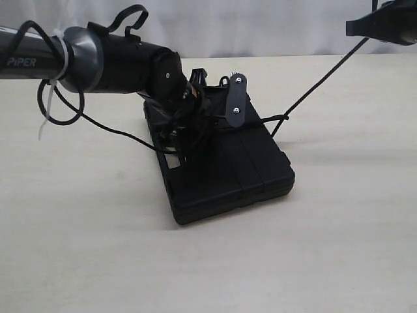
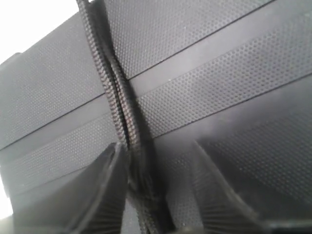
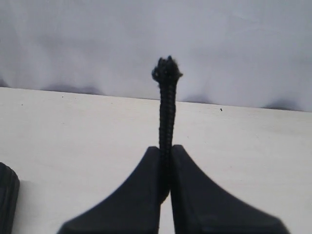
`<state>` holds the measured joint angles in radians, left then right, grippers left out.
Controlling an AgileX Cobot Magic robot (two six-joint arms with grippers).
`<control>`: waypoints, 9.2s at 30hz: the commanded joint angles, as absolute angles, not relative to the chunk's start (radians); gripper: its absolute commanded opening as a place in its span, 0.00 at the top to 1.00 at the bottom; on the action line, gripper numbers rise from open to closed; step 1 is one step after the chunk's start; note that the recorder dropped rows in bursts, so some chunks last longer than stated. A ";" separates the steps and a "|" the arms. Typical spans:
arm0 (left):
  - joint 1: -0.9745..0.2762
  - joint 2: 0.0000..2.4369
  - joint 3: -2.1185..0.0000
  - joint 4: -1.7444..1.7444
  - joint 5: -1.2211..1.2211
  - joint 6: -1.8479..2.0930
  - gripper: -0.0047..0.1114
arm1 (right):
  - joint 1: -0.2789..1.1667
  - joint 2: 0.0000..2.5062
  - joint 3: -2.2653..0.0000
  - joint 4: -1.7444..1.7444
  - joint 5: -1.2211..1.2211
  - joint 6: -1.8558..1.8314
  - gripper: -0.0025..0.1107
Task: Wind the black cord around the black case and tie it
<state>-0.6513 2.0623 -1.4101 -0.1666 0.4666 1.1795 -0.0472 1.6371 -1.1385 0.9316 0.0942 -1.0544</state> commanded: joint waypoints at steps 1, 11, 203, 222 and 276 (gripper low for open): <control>-0.647 2.011 -1.410 -0.180 0.467 1.153 0.60 | -0.058 1.626 -1.134 0.925 0.045 -1.053 0.94; -0.647 2.063 -1.410 -0.355 0.369 1.156 0.60 | -0.058 1.626 -1.134 0.925 0.070 -1.053 0.94; -0.556 1.437 -1.090 -0.203 0.187 0.602 0.96 | -0.055 1.305 -1.105 0.369 0.412 -0.442 0.94; -0.556 0.782 -0.707 -0.274 -0.105 0.543 0.96 | -0.055 0.910 -1.068 0.685 0.510 -0.642 0.94; -0.556 0.582 -0.573 -0.301 -0.036 0.414 0.96 | -0.055 0.382 -0.866 0.808 0.390 -0.640 0.94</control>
<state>-0.5583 0.5859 -0.5760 -0.2931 -0.0372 0.4218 -0.0525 0.3866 -0.8703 0.8053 0.3816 -0.6355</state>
